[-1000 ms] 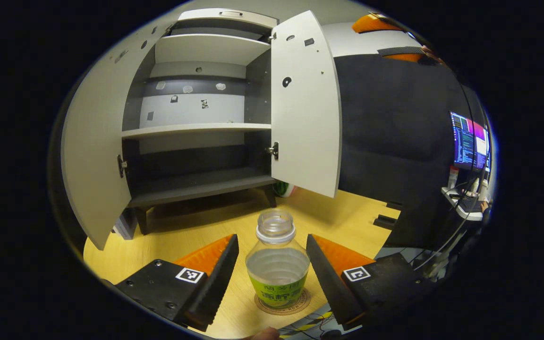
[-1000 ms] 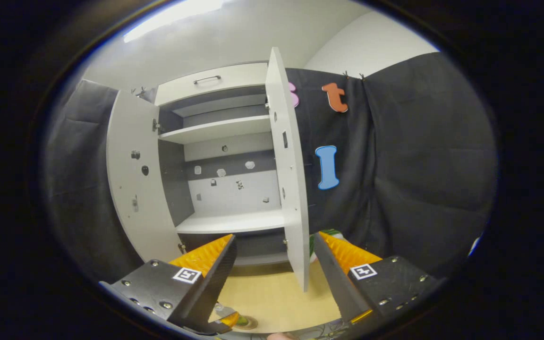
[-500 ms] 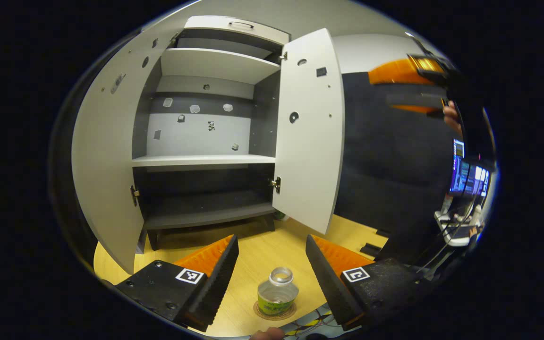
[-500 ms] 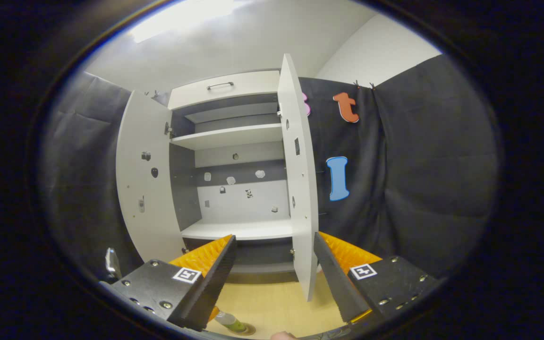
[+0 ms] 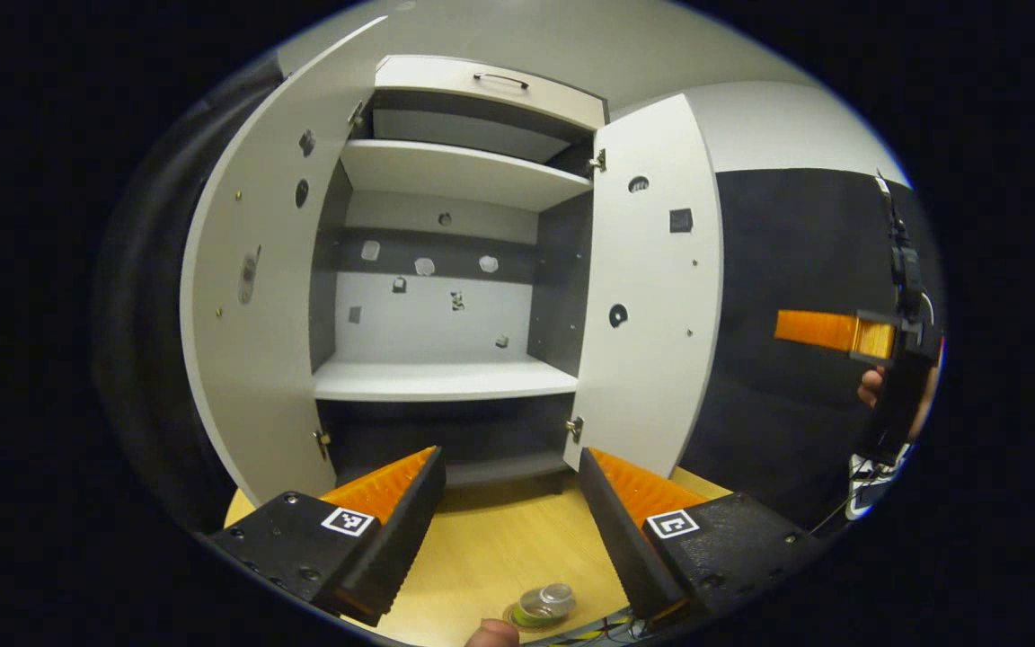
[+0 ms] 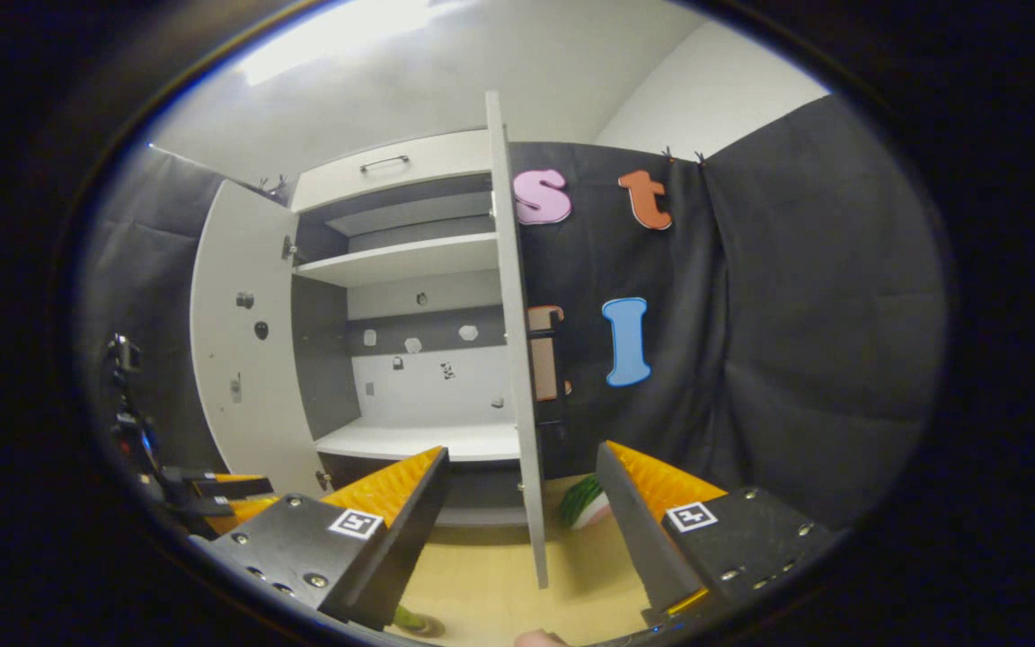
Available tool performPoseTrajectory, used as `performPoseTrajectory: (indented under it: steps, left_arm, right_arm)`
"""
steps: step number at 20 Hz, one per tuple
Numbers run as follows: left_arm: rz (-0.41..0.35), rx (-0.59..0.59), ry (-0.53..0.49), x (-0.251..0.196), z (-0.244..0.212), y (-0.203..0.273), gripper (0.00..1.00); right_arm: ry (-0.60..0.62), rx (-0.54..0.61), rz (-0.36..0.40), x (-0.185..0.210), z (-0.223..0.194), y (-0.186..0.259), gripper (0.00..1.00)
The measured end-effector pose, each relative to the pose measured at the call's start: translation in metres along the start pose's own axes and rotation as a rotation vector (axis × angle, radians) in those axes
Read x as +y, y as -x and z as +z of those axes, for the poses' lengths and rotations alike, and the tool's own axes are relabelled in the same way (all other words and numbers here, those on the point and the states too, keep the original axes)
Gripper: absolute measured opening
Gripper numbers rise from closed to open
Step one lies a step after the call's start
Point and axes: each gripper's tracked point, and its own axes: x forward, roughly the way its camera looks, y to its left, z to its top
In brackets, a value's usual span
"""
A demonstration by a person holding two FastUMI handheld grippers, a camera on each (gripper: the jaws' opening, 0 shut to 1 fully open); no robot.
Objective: Grasp the bottle in the cabinet with the left hand and place it on the coaster, then close the right door with the right hand and the left door with the left hand.
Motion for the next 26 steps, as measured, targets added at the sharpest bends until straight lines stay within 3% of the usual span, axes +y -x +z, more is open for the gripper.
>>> performPoseTrajectory:
  steps: [4, 11, 12, 13, 15, 18, 22, 23, 24, 26]
  left_arm:
    - [0.109, -0.003, -0.042, 0.013, 0.043, 0.005, 0.94]
    - [0.188, 0.012, 0.099, 0.006, 0.089, 0.016, 0.95]
    - [0.198, 0.002, 0.091, 0.005, 0.096, 0.015, 0.95]
    - [0.219, -0.013, 0.065, 0.007, 0.1, 0.018, 0.95]
    - [0.26, -0.044, -0.026, 0.013, 0.108, 0.023, 0.95]
    - [0.295, -0.084, -0.098, 0.015, 0.115, 0.032, 0.94]
    - [0.259, -0.08, -0.062, 0.019, 0.114, 0.039, 0.94]
    - [0.262, -0.079, -0.066, 0.026, 0.115, 0.04, 0.94]
    - [0.265, -0.077, -0.072, 0.033, 0.116, 0.041, 0.94]
    - [0.25, -0.089, -0.067, 0.039, 0.121, 0.042, 0.9]
  right_arm:
    - [0.005, -0.015, -0.013, -0.045, 0.011, -0.017, 0.99]
    - [0.049, -0.007, -0.051, -0.125, 0.025, -0.064, 0.99]
    - [0.06, 0.006, -0.055, -0.132, 0.022, -0.071, 0.94]
    - [0.077, 0.026, -0.066, -0.14, 0.016, -0.08, 0.99]
    - [0.093, 0.053, -0.083, -0.151, 0.01, -0.097, 0.99]
    - [0.1, 0.077, -0.072, -0.149, 0.005, -0.124, 0.99]
    - [0.062, 0.068, -0.021, -0.119, 0.019, -0.151, 0.99]
    - [0.061, 0.054, -0.01, -0.111, 0.027, -0.157, 0.94]
    - [0.062, 0.045, 0.002, -0.103, 0.033, -0.162, 1.0]
    - [0.066, 0.046, 0.061, -0.078, 0.035, -0.169, 0.99]
